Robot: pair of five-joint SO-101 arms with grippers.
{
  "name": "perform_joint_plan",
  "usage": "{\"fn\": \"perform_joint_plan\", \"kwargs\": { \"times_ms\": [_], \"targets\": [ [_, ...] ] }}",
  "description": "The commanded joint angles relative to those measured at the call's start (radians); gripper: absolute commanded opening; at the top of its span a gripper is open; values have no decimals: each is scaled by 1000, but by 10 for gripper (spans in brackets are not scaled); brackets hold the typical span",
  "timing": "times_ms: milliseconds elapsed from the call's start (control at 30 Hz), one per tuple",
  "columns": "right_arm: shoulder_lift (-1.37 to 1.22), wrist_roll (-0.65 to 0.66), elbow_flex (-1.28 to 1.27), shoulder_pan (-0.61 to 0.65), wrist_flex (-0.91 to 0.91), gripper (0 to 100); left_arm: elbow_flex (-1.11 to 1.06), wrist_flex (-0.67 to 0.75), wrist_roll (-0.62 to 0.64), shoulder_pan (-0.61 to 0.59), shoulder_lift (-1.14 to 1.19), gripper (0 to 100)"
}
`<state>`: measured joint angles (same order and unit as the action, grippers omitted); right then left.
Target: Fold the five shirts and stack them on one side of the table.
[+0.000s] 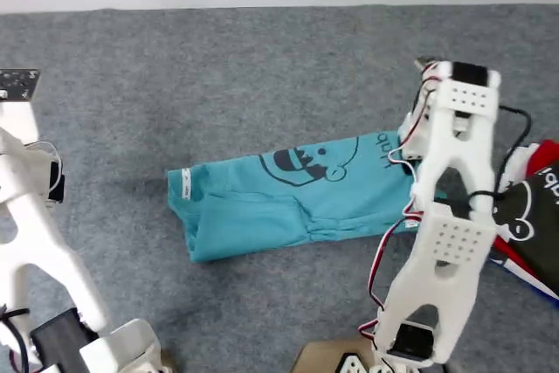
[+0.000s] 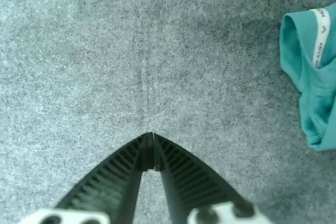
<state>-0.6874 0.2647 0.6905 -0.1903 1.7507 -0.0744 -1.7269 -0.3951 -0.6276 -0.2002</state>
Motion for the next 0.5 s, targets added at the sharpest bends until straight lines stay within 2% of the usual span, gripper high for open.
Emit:
{"fn": "perform_joint_plan", "kwargs": {
  "times_ms": [0, 167, 467],
  "targets": [
    [147, 57, 15, -5, 44, 11, 10, -18, -8, 9, -43, 7],
    [249, 91, 14, 125, 45, 10, 10, -18, -8, 9, -43, 7],
    [340, 91, -66, 486, 45, 10, 10, -18, -8, 9, -43, 7]
  ]
}}
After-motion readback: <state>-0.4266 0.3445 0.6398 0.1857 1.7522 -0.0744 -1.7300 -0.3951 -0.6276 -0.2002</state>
